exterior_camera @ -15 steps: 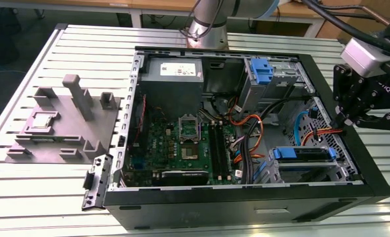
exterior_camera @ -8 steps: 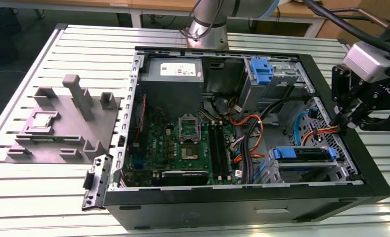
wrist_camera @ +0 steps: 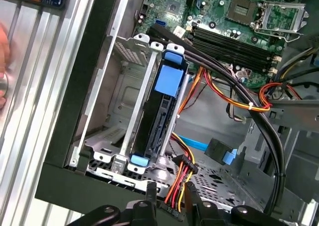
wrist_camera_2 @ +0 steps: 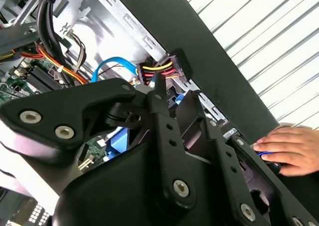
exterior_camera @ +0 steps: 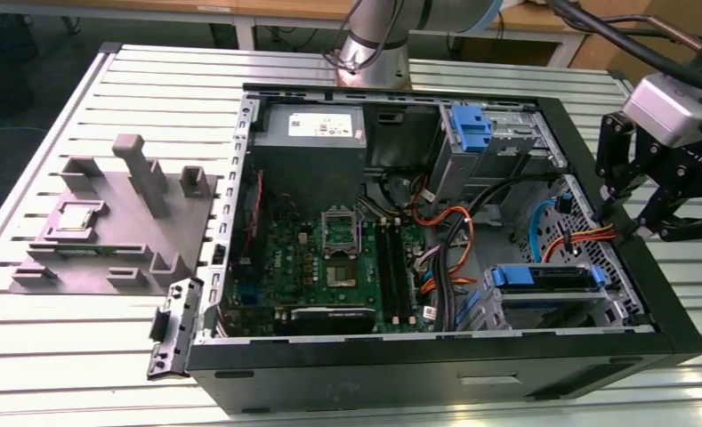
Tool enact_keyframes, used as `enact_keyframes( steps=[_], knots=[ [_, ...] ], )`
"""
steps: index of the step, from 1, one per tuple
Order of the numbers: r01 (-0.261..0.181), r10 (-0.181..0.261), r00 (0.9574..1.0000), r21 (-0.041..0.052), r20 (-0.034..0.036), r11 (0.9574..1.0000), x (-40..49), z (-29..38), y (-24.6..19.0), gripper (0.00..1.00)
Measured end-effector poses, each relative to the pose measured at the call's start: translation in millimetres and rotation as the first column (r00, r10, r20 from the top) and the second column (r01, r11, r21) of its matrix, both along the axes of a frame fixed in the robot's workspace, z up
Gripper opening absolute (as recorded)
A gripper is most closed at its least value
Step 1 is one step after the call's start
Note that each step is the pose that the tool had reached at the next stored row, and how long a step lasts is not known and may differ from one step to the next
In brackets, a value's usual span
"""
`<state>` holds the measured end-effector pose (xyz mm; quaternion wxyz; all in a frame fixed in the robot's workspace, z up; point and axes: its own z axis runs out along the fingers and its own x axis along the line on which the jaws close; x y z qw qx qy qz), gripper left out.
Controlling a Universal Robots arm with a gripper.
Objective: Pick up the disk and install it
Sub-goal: 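Insert the first disk wire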
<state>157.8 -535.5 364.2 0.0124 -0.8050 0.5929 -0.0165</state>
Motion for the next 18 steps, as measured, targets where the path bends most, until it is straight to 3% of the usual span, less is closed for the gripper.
enact_keyframes(
  steps=[2,6,12,14,18],
  knots=[
    [-0.005,0.005,1.0,-0.0053,0.0,1.0,0.1,-0.1,0.0,0.36],
    [-0.07,0.07,0.9976,-0.0056,0.0,0.9976,0.1,-0.1,0.1,0.36],
    [-0.171,0.171,0.9852,-0.0063,0.0001,0.9852,0.1,-0.3,0.0,0.36],
    [-0.182,0.182,0.9832,-0.0106,-0.0003,0.9832,0.1,-0.4,0.0,0.36],
    [-0.183,0.183,0.9831,-0.0189,-0.0018,0.983,2.4,-0.4,3.1,0.36]
  ],
)
